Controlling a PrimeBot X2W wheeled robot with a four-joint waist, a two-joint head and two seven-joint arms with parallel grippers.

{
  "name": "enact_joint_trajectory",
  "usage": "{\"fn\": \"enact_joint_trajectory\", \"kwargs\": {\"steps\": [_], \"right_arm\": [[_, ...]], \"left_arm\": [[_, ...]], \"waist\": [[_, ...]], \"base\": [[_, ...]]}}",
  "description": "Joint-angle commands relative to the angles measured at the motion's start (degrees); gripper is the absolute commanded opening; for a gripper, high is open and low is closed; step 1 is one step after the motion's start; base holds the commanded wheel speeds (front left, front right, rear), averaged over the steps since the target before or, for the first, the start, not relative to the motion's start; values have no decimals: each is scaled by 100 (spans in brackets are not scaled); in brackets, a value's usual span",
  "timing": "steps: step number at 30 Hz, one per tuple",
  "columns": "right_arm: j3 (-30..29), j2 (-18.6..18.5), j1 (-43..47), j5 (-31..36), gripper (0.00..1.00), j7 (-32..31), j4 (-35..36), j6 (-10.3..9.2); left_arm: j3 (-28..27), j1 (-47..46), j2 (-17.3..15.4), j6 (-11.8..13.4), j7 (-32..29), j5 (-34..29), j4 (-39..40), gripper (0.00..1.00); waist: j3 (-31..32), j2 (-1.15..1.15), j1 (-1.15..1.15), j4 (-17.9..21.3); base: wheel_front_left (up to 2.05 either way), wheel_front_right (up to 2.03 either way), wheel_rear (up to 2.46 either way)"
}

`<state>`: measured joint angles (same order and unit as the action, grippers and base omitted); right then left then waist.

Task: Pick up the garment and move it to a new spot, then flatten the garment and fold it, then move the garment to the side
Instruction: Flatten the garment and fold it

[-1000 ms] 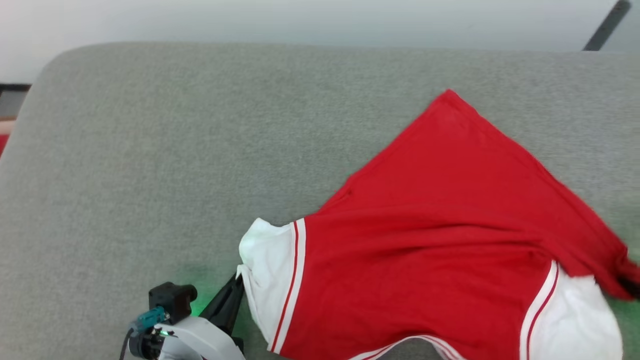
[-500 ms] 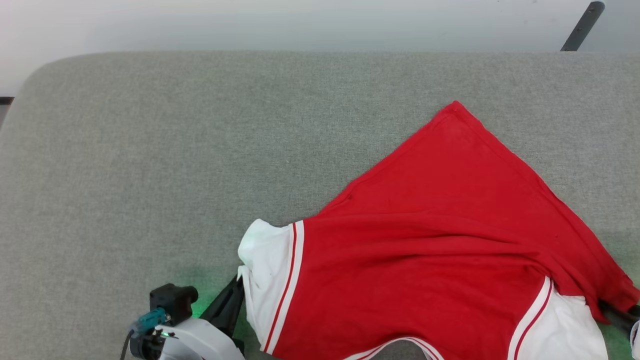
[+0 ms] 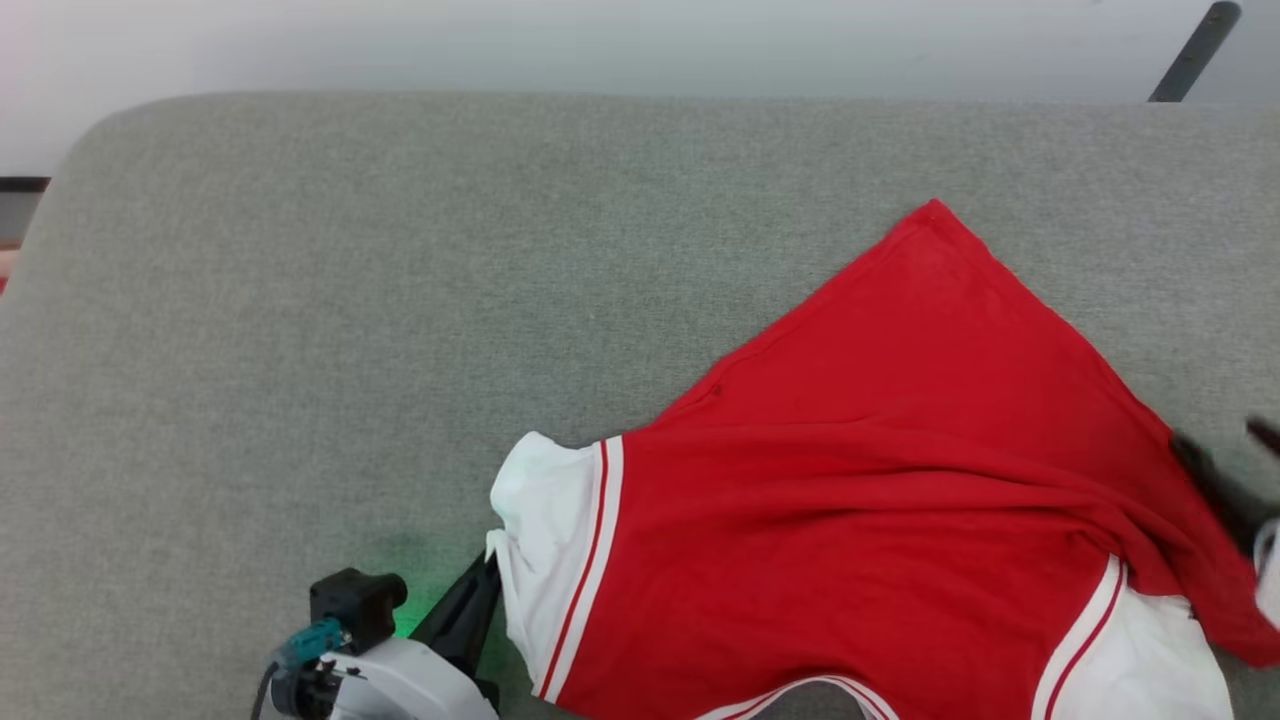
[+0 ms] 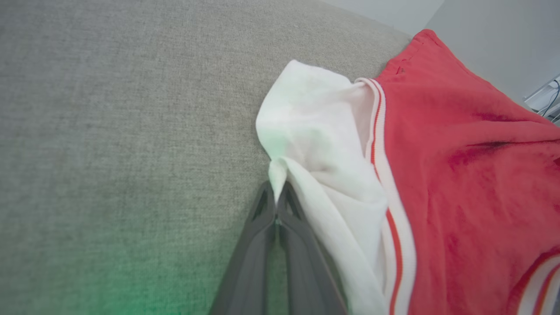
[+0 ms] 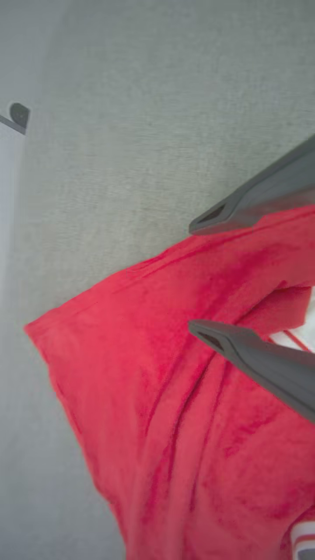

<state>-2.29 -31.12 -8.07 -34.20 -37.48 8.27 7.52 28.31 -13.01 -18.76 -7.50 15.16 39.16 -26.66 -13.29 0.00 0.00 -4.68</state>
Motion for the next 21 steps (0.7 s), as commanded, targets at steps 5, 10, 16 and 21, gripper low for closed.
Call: {"fn": "enact_joint_trajectory", "kwargs": {"steps": [5,10,16,21], "right_arm": [[548,-253,-849,156,100,267,-84,-5],[1192,-542,-1848,55,100,488,-679,-5],[2029,-914,-3022,-91,100,491,-1683,-6],[2712,-1081,-3860,-311,100,339,-2474,-6]], "left_arm": [[115,-137,81,24,-24,-75,2,0],[328,-343,209,18,-28,-113,-12,0],[646,-629,423,13,-21,-89,-48,0],[895,-846,546,11,-15,-3,-72,0]], "waist": [[-118,0,0,-214],[-278,0,0,-533],[-555,0,0,-944],[-798,0,0,-1238]], "base": [[0,0,0],[0,0,0],[0,0,0],[0,0,0]]}}
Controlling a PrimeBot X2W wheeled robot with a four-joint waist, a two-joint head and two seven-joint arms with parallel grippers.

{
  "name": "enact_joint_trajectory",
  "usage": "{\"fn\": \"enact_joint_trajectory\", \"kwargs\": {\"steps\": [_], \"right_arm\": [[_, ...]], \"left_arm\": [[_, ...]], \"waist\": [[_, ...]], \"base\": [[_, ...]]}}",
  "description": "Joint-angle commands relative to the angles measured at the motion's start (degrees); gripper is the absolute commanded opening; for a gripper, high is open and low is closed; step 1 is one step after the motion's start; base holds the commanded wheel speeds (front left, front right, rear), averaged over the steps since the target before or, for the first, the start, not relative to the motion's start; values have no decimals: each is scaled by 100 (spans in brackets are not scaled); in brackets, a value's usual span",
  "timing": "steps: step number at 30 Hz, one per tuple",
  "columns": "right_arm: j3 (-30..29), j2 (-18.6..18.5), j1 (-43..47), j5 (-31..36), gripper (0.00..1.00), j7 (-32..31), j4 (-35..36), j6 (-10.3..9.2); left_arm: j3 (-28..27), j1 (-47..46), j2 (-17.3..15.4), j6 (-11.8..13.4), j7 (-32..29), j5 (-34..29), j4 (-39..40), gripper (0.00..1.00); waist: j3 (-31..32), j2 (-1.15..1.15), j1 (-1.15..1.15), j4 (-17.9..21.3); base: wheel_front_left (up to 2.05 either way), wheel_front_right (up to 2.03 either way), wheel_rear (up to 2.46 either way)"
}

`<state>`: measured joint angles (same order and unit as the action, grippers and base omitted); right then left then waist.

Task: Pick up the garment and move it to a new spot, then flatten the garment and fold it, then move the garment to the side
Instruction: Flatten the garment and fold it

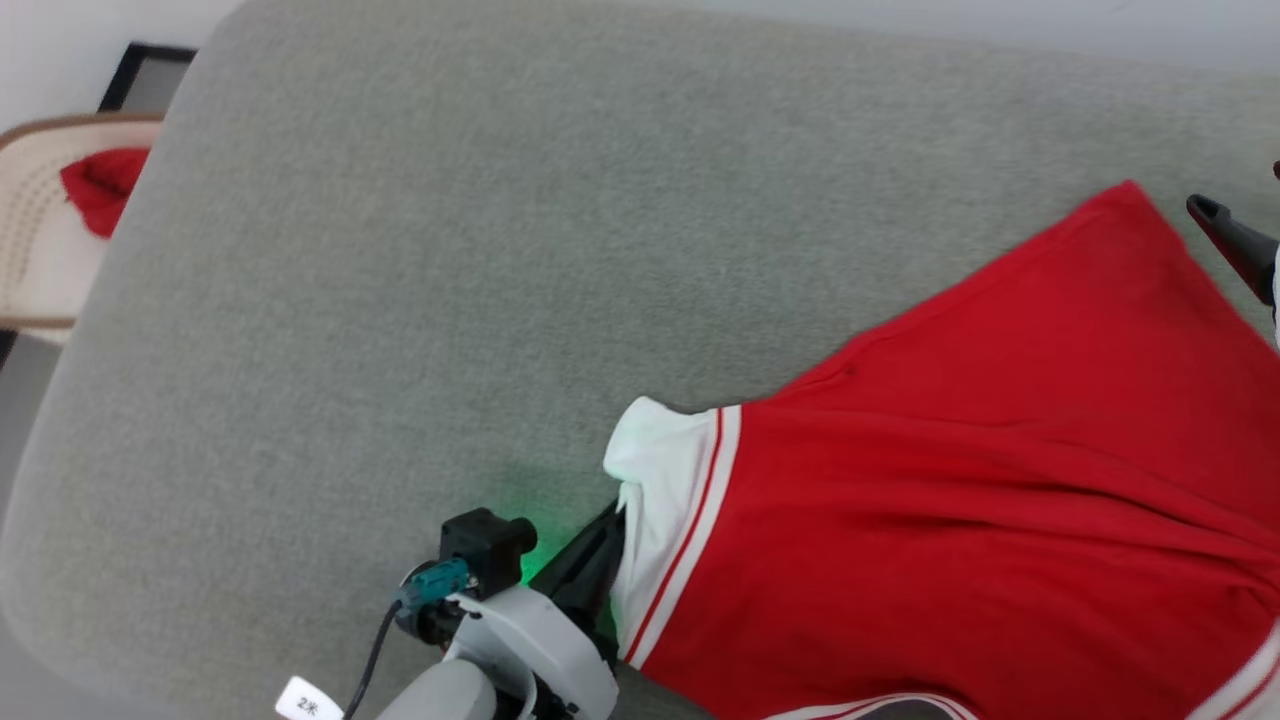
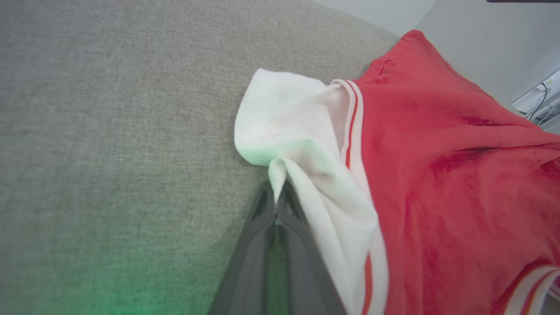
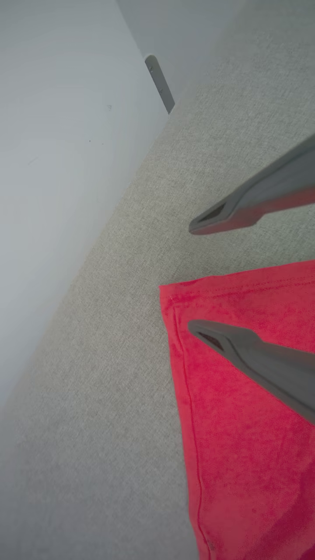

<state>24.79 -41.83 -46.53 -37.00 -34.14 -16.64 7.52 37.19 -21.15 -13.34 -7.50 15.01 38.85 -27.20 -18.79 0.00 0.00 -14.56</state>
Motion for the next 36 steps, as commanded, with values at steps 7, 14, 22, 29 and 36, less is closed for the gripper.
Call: {"fn": "enact_joint_trajectory", "kwargs": {"steps": [7,14,22,29,36], "right_arm": [[800,-22,-845,-394,100,-543,-1081,-6],[1286,72,-1306,-745,100,-1247,-1926,-6],[1717,176,-1421,-936,36,-1988,-2437,-5],[1842,156,-1557,-1044,0,-2303,-2618,-6],[1743,296,-1820,-1013,0,-2045,-2751,-7]], "left_arm": [[179,-217,123,16,-4,106,-24,0],[158,-241,187,22,-7,131,12,0],[92,-198,211,30,-15,111,23,0],[42,-154,245,30,-15,126,8,0],[36,-195,115,30,-16,194,-46,0]], "waist": [[-519,0,0,-514],[-663,0,0,-691],[-708,0,0,-743],[-695,0,0,-705],[-568,0,0,-529]], "base": [[0,0,0],[0,0,0],[0,0,0],[0,0,0],[0,0,0]]}}
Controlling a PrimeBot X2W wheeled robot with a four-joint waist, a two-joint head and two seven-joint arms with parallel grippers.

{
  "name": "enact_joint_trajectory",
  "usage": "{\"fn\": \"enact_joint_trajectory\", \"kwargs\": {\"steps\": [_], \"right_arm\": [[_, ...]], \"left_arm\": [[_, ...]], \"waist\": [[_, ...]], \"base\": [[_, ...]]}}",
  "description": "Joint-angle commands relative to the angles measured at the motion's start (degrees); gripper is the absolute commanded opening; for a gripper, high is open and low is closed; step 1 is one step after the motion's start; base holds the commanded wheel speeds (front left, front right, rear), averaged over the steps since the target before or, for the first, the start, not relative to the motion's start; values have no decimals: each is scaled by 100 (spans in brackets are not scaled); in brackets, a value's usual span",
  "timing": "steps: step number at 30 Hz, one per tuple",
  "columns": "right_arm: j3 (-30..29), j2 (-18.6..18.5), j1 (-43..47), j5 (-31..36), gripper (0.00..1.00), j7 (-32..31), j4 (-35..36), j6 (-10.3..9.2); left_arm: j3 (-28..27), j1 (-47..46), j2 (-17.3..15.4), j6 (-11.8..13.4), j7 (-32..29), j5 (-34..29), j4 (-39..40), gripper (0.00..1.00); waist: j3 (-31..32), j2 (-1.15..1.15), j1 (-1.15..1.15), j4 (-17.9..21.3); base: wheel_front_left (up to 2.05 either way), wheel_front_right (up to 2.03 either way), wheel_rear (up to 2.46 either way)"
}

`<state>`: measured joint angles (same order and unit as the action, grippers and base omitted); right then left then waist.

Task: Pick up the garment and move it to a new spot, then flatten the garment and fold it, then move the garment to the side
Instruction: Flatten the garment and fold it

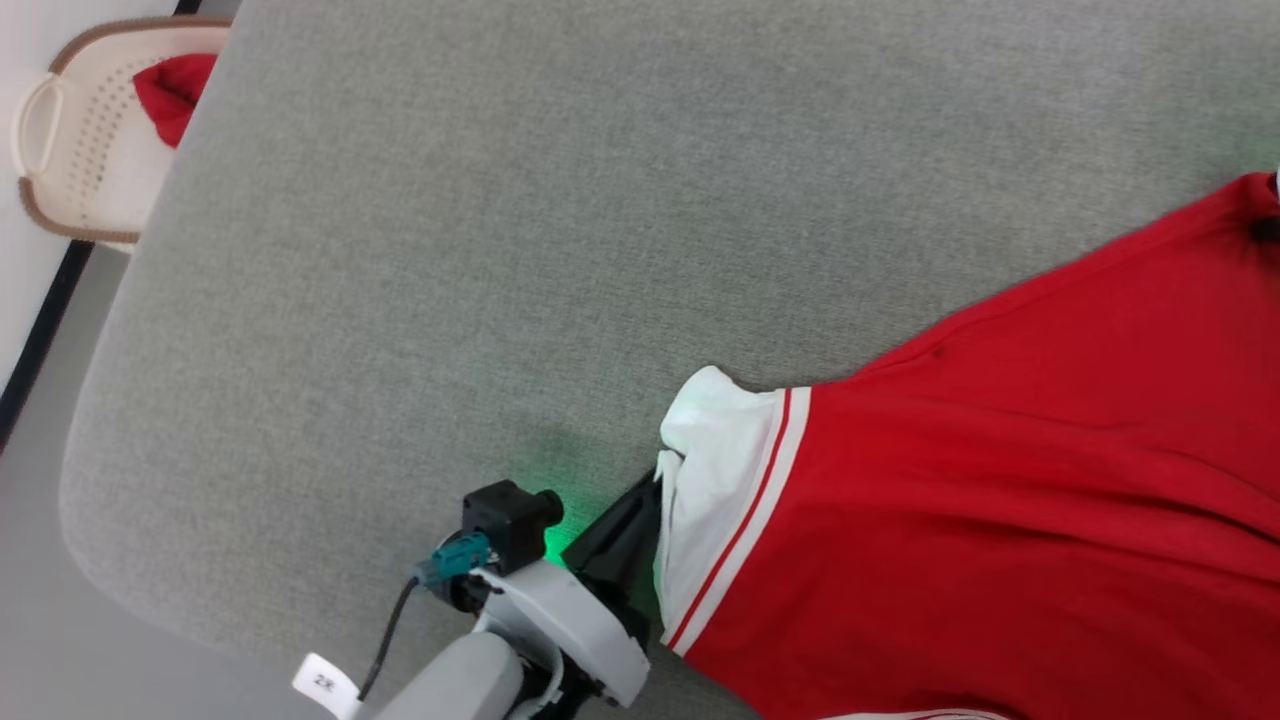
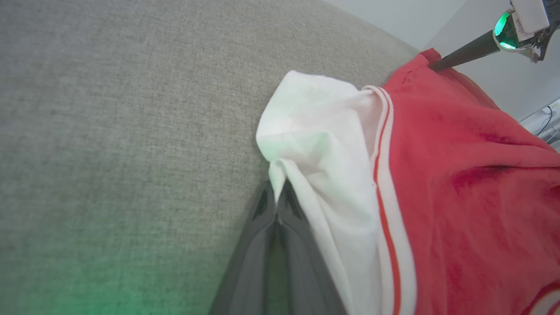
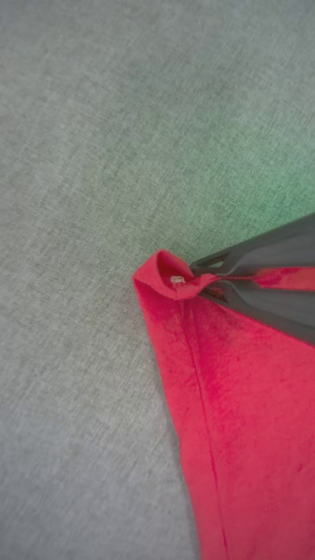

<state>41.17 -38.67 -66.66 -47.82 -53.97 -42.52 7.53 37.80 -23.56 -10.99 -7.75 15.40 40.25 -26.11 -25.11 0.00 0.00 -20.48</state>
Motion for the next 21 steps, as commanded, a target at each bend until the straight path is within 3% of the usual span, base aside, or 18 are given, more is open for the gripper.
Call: {"fn": "enact_joint_trajectory", "kwargs": {"steps": [1,8,21], "right_arm": [[95,3,170,54,0,-7,-163,-8],[91,176,29,-107,0,437,-48,-7],[283,201,-59,-390,0,1536,380,-7]], "left_arm": [[-8,24,-164,55,-54,63,-147,0],[181,-201,-631,40,-93,286,49,0],[-235,-1297,-2147,41,-1315,509,1001,0]], "waist": [[99,0,0,93],[447,0,0,325],[1293,0,0,818]], "base": [[0,0,0],[0,0,0],[0,0,0]]}}
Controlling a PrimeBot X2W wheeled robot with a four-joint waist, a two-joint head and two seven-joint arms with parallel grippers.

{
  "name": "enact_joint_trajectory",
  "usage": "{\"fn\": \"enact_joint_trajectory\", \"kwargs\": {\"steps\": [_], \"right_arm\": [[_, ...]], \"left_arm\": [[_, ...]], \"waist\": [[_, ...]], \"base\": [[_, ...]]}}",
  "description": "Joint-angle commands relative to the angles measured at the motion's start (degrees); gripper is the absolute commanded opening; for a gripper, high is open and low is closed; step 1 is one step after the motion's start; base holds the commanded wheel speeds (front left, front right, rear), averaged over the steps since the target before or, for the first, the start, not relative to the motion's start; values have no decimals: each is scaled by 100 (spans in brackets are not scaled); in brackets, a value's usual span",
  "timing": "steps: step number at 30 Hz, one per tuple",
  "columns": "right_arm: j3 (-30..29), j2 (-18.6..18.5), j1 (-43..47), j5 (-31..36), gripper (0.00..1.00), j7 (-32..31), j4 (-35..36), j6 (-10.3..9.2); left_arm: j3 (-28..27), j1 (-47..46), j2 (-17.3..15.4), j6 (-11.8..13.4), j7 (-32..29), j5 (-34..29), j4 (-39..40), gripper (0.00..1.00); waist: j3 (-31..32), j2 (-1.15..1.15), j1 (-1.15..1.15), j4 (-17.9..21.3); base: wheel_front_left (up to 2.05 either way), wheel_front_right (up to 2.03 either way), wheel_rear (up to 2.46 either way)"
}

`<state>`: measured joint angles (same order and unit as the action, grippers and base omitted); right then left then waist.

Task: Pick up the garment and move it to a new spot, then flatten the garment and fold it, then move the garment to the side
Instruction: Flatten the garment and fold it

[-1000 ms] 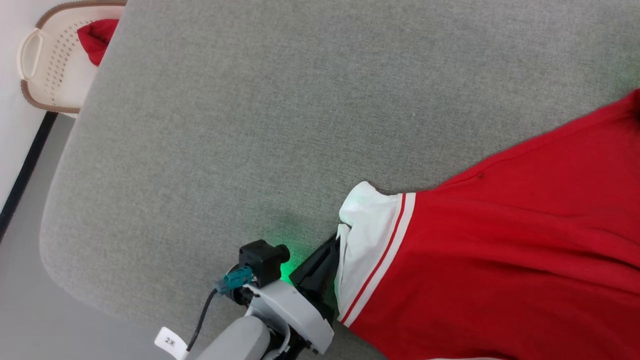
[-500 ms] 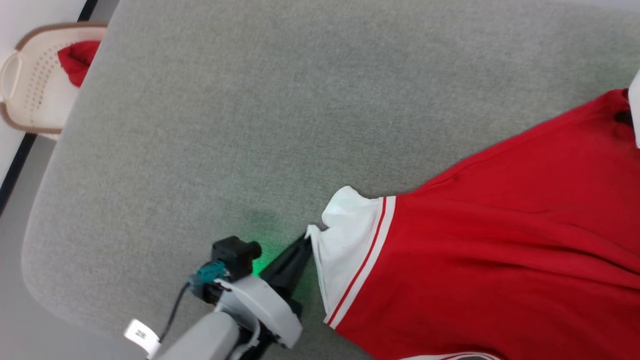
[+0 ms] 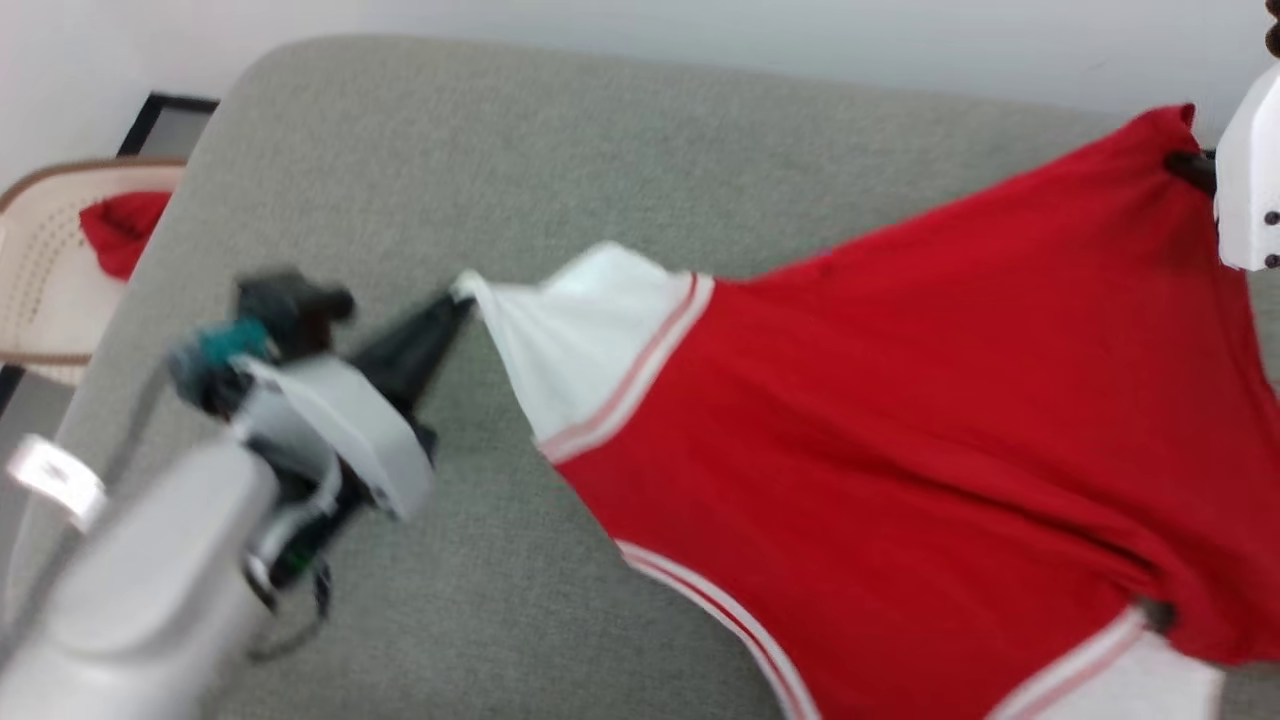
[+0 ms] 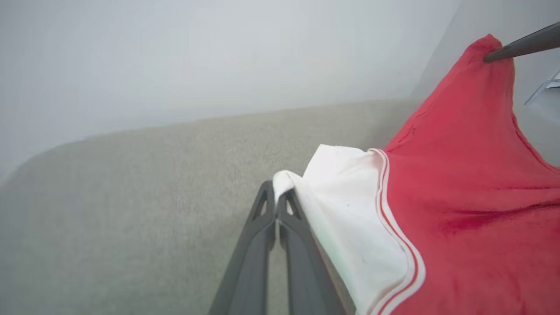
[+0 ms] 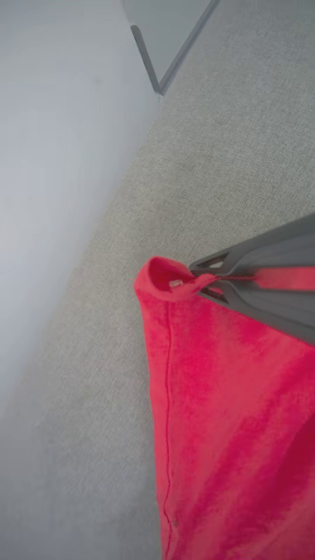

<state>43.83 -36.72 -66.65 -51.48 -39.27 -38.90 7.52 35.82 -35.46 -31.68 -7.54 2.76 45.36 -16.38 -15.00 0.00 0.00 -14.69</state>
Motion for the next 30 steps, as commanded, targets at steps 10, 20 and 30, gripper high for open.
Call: {"fn": "enact_joint_trajectory", "kwargs": {"steps": [10,20,30], "right_arm": [[190,136,-508,248,0,1188,67,-6],[52,799,-1271,887,0,2138,-676,-6],[11,1288,-1772,1233,0,2768,-1268,-6]], "left_arm": [[-226,-1915,-530,19,-978,301,-1,0],[60,-3790,-201,18,-1261,522,-1314,0],[393,-5221,19,18,-933,822,-2514,0]], "waist": [[780,0,0,682],[1097,0,0,1112],[1240,0,0,1413]], "base": [[0,0,0],[0,0,0],[0,0,0]]}}
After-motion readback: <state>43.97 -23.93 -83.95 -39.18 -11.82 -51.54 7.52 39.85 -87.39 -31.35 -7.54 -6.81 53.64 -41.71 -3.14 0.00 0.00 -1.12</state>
